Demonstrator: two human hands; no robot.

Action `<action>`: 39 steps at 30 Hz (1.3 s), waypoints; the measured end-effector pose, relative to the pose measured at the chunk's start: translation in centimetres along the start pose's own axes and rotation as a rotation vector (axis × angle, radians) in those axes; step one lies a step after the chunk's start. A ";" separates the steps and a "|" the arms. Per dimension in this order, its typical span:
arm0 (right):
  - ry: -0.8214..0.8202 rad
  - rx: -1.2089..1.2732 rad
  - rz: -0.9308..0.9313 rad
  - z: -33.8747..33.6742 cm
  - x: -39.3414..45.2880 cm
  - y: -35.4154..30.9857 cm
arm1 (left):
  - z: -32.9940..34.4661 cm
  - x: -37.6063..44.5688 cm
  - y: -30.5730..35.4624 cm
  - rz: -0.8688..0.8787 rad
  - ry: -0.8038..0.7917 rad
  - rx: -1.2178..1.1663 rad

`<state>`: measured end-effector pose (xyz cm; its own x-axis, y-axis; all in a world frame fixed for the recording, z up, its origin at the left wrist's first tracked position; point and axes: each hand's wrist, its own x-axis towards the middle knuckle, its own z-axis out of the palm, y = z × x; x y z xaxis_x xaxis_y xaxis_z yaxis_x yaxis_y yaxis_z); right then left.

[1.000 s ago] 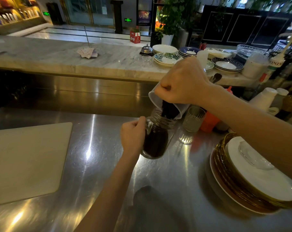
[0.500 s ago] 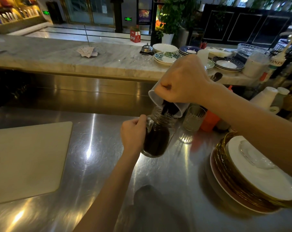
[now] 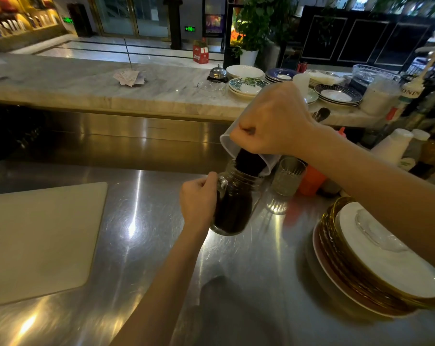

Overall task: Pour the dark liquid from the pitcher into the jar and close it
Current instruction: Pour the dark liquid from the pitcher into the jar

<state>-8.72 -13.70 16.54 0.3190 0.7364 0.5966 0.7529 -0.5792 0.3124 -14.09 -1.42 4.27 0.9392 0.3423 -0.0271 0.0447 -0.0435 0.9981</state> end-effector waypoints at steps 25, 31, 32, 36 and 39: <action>-0.025 -0.021 -0.047 0.0 0.0 -0.2 | 0.1 0.2 -0.4 -0.009 0.009 0.007; -0.022 -0.037 -0.055 0.1 -0.1 -0.1 | 0.1 0.3 -0.3 -0.010 0.013 0.002; -0.025 -0.034 -0.064 0.2 -0.1 -0.1 | 0.1 0.3 -0.3 -0.009 0.017 0.005; -0.018 -0.046 -0.086 0.2 -0.1 -0.2 | 0.1 0.2 -0.3 -0.015 0.014 0.014; -0.024 -0.034 -0.094 0.4 -0.1 -0.2 | 0.1 0.1 -0.4 -0.016 0.013 0.019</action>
<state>-8.65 -13.51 16.17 0.2618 0.7960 0.5457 0.7603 -0.5184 0.3914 -13.94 -1.43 3.89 0.9338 0.3554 -0.0418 0.0657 -0.0556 0.9963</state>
